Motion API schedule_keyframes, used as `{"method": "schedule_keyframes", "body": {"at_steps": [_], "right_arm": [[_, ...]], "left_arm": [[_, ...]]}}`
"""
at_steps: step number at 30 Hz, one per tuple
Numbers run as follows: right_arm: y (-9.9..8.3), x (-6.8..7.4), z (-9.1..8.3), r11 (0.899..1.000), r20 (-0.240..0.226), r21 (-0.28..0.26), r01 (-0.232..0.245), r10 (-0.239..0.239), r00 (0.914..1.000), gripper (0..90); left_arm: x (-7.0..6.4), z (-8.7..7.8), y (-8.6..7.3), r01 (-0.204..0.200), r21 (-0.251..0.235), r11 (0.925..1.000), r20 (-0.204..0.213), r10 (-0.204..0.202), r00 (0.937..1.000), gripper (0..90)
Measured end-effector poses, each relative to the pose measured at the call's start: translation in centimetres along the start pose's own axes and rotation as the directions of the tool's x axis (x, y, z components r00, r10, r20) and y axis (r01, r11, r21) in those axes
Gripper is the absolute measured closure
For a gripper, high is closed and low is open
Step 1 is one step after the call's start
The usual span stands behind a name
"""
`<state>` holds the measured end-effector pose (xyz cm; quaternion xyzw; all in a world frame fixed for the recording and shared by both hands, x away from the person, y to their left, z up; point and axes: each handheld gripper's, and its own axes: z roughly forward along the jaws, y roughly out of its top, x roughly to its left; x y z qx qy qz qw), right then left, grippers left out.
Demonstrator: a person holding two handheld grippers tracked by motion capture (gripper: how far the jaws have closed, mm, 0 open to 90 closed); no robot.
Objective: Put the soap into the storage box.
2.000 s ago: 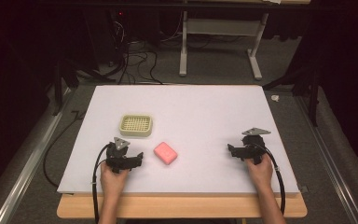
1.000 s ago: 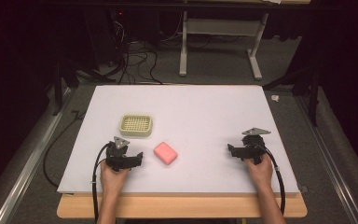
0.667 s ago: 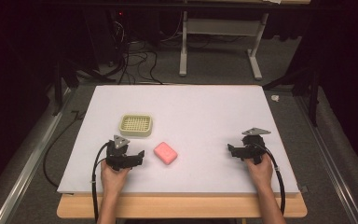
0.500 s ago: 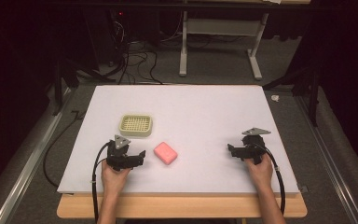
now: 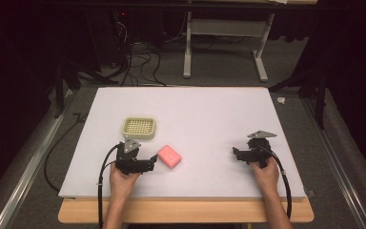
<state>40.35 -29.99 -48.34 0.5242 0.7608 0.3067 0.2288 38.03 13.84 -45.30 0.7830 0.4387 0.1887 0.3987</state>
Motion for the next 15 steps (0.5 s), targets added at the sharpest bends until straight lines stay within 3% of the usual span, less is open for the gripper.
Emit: {"method": "schedule_keyframes", "body": {"at_steps": [15], "right_arm": [[0.0,0.0,0.0,1.0,0.0,0.0,0.0,0.0,1.0,15.0]], "left_arm": [[-2.3,0.9,1.1,-0.054,0.004,0.9985,0.072,0.054,0.996,9.1]]}}
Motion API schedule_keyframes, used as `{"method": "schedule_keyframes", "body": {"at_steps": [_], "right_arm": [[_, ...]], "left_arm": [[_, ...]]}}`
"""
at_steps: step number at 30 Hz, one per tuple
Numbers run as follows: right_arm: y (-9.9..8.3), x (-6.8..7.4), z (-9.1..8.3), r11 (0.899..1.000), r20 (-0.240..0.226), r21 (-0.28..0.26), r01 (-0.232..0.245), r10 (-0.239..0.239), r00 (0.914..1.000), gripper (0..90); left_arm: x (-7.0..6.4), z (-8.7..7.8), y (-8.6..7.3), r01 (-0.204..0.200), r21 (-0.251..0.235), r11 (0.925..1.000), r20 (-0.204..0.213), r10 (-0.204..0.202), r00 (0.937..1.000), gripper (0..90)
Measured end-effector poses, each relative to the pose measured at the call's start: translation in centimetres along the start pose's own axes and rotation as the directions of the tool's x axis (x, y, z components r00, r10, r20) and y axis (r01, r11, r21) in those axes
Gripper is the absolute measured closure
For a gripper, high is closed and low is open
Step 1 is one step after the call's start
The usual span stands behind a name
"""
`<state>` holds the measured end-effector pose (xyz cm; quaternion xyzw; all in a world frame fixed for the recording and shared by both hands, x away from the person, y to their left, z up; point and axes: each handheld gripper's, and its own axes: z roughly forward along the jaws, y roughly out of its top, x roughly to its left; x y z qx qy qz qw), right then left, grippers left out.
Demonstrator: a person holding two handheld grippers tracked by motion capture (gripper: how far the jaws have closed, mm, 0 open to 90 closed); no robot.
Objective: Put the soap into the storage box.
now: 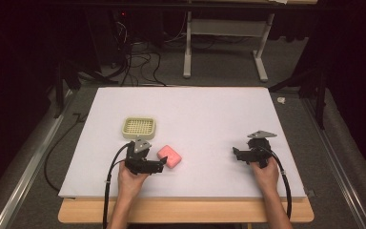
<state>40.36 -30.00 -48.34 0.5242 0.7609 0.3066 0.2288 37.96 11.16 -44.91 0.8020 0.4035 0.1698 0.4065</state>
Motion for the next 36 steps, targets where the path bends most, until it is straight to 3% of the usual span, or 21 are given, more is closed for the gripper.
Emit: {"method": "schedule_keyframes", "body": {"at_steps": [15,25,36], "right_arm": [[0.0,0.0,0.0,1.0,0.0,0.001,-0.001,0.001,1.0,14.9],[0.0,0.0,0.0,1.0,0.0,0.001,-0.001,0.001,1.0,15.0],[0.0,0.0,0.0,1.0,0.0,0.0,0.0,0.0,1.0,15.0]], "left_arm": [[-2.0,2.0,1.1,-0.074,0.042,0.9964,0.026,0.073,0.997,4.7],[-2.4,4.0,1.0,-0.079,0.093,0.9926,0.063,0.073,0.9953,4.0],[-2.5,5.4,0.7,-0.091,0.118,0.9888,0.048,0.085,0.9952,5.7]]}}
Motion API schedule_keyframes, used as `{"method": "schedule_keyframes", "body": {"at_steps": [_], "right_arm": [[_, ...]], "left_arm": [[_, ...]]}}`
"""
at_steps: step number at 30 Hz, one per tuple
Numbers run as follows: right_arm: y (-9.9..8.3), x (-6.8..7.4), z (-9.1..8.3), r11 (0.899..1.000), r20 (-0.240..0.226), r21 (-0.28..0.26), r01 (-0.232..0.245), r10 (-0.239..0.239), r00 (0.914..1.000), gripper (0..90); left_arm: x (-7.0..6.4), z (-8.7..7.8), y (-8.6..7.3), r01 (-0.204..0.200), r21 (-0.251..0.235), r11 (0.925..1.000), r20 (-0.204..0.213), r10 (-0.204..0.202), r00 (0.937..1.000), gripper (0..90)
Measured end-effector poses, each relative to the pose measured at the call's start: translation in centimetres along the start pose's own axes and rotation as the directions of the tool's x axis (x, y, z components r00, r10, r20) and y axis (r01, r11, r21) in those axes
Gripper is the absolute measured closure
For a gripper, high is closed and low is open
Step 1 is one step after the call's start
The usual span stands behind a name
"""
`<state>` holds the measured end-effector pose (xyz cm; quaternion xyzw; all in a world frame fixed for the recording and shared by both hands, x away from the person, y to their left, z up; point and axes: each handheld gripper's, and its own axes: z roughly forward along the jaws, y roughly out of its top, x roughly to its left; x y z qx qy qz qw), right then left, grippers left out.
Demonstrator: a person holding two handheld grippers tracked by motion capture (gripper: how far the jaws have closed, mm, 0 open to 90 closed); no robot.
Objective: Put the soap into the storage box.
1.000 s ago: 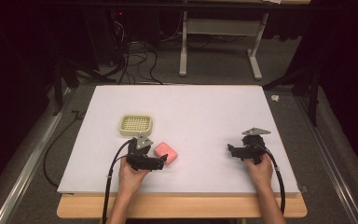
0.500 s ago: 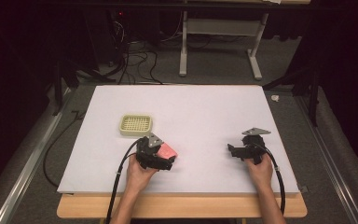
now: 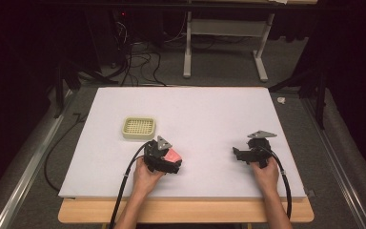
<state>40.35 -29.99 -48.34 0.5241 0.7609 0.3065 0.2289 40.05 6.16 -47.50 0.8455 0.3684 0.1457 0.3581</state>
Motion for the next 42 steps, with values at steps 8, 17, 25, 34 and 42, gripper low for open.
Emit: {"method": "schedule_keyframes", "body": {"at_steps": [8,17,25,34,42], "right_arm": [[0.0,0.0,0.0,1.0,0.0,0.0,0.0,0.0,1.0,15.0],[0.0,0.0,0.0,1.0,-0.001,0.0,-0.001,0.001,1.0,15.0],[0.0,0.0,0.0,1.0,0.0,0.0,0.0,0.0,1.0,14.9],[0.0,0.0,0.0,1.0,-0.001,0.0,-0.001,0.001,1.0,15.0],[0.0,0.0,0.0,1.0,-0.001,0.0,0.001,-0.001,1.0,15.0]], "left_arm": [[0.1,0.8,-0.2,-0.003,0.017,0.9998,-0.006,0.003,1.0,6.9],[0.2,0.9,-0.2,-0.017,0.017,0.9997,-0.011,0.017,0.9998,11.0],[0.1,0.7,-0.3,-0.039,0.018,0.9991,0.004,0.039,0.9992,13.6],[-0.1,0.4,-0.3,-0.06,0.029,0.9978,0.018,0.059,0.9981,13.7],[0.0,-0.8,-0.1,-0.043,-0.011,0.999,0.026,0.043,0.9987,13.8]]}}
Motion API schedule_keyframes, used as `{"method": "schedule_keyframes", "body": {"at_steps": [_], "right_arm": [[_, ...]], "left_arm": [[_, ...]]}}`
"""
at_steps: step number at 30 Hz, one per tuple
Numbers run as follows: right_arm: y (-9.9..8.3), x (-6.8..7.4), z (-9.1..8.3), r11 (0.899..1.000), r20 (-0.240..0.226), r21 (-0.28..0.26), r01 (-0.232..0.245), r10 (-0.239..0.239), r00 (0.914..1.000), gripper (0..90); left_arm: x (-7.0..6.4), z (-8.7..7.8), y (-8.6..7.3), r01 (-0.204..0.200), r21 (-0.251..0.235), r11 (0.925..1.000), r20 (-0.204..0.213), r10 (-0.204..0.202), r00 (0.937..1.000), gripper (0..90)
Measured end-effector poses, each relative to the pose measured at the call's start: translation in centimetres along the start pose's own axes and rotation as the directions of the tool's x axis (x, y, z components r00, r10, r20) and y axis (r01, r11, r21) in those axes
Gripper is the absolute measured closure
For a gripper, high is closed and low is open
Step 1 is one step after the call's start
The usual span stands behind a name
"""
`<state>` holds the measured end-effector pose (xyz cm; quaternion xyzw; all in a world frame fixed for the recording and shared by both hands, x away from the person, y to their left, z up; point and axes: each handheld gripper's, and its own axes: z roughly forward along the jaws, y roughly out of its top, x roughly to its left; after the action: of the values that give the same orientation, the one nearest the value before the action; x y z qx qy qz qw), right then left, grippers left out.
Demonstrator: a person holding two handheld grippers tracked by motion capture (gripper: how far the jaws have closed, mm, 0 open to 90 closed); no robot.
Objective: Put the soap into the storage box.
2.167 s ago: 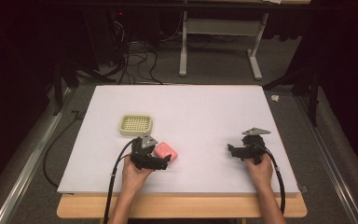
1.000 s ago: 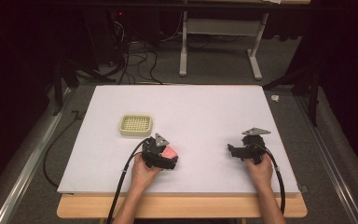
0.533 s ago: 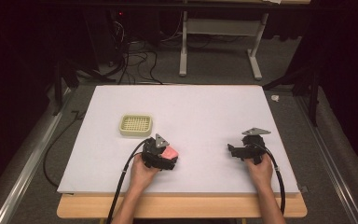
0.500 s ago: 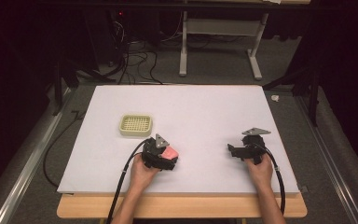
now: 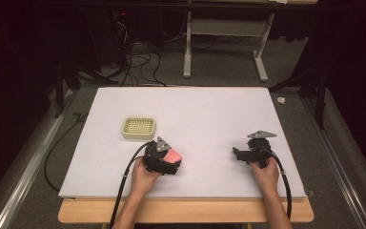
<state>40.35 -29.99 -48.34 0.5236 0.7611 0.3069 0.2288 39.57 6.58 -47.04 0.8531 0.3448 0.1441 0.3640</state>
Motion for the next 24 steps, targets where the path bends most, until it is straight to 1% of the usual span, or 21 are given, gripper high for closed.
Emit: {"method": "schedule_keyframes", "body": {"at_steps": [5,13,15,18,24], "right_arm": [[0.0,0.0,0.0,1.0,0.0,0.001,0.001,-0.001,1.0,15.0],[0.0,0.0,0.0,1.0,0.0,0.0,0.004,-0.004,1.0,15.0],[0.0,0.0,0.0,1.0,0.0,0.0,0.003,-0.003,1.0,15.0],[0.0,0.0,0.0,1.0,0.0,0.001,0.002,-0.002,1.0,15.0],[0.0,0.0,0.0,1.0,0.0,0.001,0.002,-0.002,1.0,15.0]], "left_arm": [[0.3,-1.2,0.2,0.007,-0.023,0.9997,-0.011,-0.007,0.9999,13.8],[0.8,-2.3,0.0,0.017,-0.045,0.9988,-0.029,-0.019,0.9994,13.8],[0.9,-2.7,-0.1,0.018,-0.045,0.9988,-0.034,-0.02,0.9992,13.8],[1.1,-3.0,-0.2,0.02,-0.045,0.9988,-0.042,-0.022,0.9989,13.8],[1.6,-3.8,-0.4,0.038,-0.058,0.9976,-0.056,-0.041,0.9976,13.8]]}}
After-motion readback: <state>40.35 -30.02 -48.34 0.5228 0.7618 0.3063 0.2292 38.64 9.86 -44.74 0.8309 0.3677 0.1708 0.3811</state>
